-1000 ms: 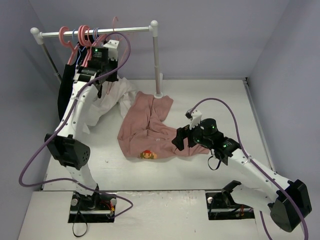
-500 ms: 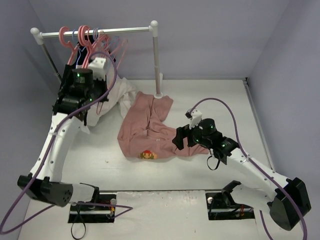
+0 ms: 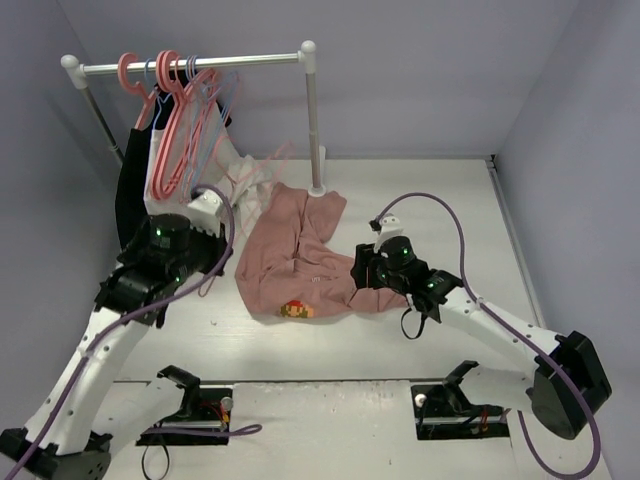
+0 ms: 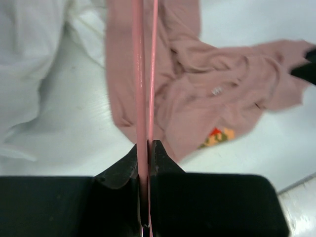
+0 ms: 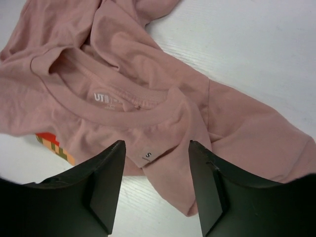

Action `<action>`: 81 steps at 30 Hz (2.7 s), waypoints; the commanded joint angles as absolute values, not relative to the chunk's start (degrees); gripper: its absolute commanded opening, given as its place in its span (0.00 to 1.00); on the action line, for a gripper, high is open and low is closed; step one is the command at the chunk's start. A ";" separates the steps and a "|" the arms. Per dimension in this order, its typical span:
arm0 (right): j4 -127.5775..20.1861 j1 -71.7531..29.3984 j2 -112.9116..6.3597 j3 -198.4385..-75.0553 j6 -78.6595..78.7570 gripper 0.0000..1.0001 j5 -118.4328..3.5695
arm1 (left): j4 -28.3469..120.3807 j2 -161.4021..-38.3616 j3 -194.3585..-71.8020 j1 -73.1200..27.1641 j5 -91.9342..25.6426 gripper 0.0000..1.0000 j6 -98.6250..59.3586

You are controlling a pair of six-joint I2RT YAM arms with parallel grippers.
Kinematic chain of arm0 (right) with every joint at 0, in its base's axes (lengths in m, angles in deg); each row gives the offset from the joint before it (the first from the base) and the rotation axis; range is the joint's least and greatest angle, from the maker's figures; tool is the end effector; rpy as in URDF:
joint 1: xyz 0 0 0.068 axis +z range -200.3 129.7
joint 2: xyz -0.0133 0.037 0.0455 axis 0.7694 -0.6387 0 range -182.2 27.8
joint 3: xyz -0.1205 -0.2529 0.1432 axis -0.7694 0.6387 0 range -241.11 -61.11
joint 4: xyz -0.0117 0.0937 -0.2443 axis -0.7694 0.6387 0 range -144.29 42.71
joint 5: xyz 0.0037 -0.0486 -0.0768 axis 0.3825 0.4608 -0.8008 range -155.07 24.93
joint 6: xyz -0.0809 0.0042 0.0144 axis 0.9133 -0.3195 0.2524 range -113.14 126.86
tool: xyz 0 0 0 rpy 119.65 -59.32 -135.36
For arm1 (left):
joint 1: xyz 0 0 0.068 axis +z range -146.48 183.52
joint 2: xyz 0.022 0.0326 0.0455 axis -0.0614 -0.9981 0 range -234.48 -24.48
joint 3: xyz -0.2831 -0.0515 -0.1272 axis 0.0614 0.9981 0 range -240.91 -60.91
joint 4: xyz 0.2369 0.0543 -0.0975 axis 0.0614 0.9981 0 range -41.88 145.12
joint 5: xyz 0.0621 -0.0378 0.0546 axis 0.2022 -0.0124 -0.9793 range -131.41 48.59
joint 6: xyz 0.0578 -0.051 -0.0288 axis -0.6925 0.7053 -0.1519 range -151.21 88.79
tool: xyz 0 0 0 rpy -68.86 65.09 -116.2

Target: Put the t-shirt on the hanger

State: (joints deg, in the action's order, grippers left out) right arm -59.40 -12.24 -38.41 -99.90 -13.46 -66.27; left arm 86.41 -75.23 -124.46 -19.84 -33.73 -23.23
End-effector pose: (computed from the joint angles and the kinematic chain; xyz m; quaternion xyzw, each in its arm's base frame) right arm 0.2185 0.1692 0.2793 -0.1223 0.8215 0.2640 0.4903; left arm 0.1639 -0.0813 0.4016 0.1483 0.8314 -0.1983 0.4974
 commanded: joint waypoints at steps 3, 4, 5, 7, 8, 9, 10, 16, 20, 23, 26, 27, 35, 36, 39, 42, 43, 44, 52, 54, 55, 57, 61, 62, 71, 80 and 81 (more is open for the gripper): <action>-62.82 -10.18 -45.18 -104.84 -21.62 0.55 -77.38 | 84.77 -70.84 -119.96 -24.78 -35.62 0.00 -20.35; -62.86 -10.09 -47.24 -105.11 -22.01 0.58 -77.33 | 84.77 -70.44 -119.13 -24.78 -36.41 0.00 -20.09; -62.88 -10.08 -49.30 -105.43 -22.23 0.60 -77.15 | 84.77 -70.05 -118.47 -24.78 -37.19 0.00 -19.96; -62.97 -10.14 -52.34 -105.82 -21.98 0.63 -77.38 | 84.72 -69.49 -117.84 -24.78 -38.23 0.00 -19.81; -63.08 -10.16 -53.79 -106.00 -21.55 0.64 -77.95 | 84.66 -69.24 -117.60 -24.76 -38.83 0.00 -19.66; -63.08 -10.22 -55.13 -106.18 -20.88 0.65 -78.79 | 84.60 -69.05 -117.36 -24.70 -39.26 0.00 -19.53; -63.71 -10.23 -55.87 -106.15 -20.07 0.64 -78.91 | 84.60 -69.08 -117.16 -24.69 -40.01 0.00 -19.43; -65.54 -10.93 -61.22 -108.96 -12.36 0.29 -75.18 | 84.90 -69.13 -115.89 -24.56 -40.84 0.00 -18.87; -67.09 -11.13 -64.53 -114.54 -4.35 0.00 -75.48 | 85.05 -67.71 -115.23 -24.25 -42.65 0.00 -18.73; -70.75 -12.54 -65.90 -120.16 4.89 0.00 -72.96 | 85.21 -67.17 -115.18 -24.16 -43.07 0.00 -18.46; -74.07 -14.30 -65.93 -124.43 10.31 0.00 -68.35 | 85.11 -65.70 -115.22 -23.90 -45.03 0.00 -18.56; -74.80 -14.57 -65.60 -124.77 12.27 0.00 -66.06 | 85.05 -65.11 -115.15 -23.90 -45.23 0.00 -18.63; -75.03 -15.15 -53.79 -109.44 9.16 0.05 -66.76 | 83.27 -61.48 -114.00 -23.95 -36.82 0.00 -19.75; -74.99 -15.15 -51.47 -107.39 7.44 0.07 -67.55 | 82.89 -61.65 -114.00 -23.99 -35.85 0.00 -19.95; -74.60 -15.06 -46.04 -100.60 2.84 0.15 -68.67 | 82.49 -62.55 -114.08 -23.99 -34.81 0.00 -20.45; -74.17 -14.80 -39.29 -96.40 -3.39 0.29 -68.44 | 82.56 -63.16 -114.16 -23.99 -32.83 0.00 -20.50; -72.75 -14.80 -38.96 -96.51 -5.56 0.36 -69.97 | 82.50 -63.22 -114.10 -23.99 -32.58 0.00 -20.57; -71.51 -14.80 -38.97 -96.99 -6.42 0.40 -70.84 | 82.42 -63.10 -114.09 -23.99 -32.27 0.00 -20.64; -64.95 -9.11 -44.49 -105.89 -15.22 0.44 -80.05 | 82.68 -61.83 -113.73 -24.06 -37.24 0.00 -20.32; -64.48 -8.28 -48.31 -108.52 -16.38 0.42 -83.02 | 82.99 -61.95 -113.79 -23.99 -40.20 0.00 -20.13; -64.33 -7.80 -50.07 -110.17 -16.82 0.40 -84.82 | 83.27 -62.04 -113.89 -23.95 -40.81 0.00 -19.99; -64.17 -7.14 -53.43 -112.99 -17.15 0.36 -87.37 | 83.54 -62.09 -113.94 -23.90 -42.06 0.00 -19.82; -63.66 -7.06 -60.88 -117.19 -18.06 0.33 -90.26 | 83.54 -61.84 -113.74 -23.89 -43.76 0.00 -19.62; -63.24 -7.00 -62.80 -118.22 -18.54 0.34 -90.80 | 83.54 -61.90 -113.80 -23.83 -43.65 0.00 -19.68; -61.32 -6.97 -73.10 -122.85 -22.52 0.42 -94.11 | 83.44 -61.89 -114.08 -23.72 -42.63 0.00 -19.79; -60.44 -6.89 -78.33 -124.57 -25.24 0.42 -96.27 | 83.19 -61.77 -113.94 -23.72 -42.11 0.00 -19.73; -60.44 -6.89 -78.54 -124.57 -25.41 0.42 -96.52 | 83.19 -61.81 -113.98 -23.72 -41.99 0.00 -19.77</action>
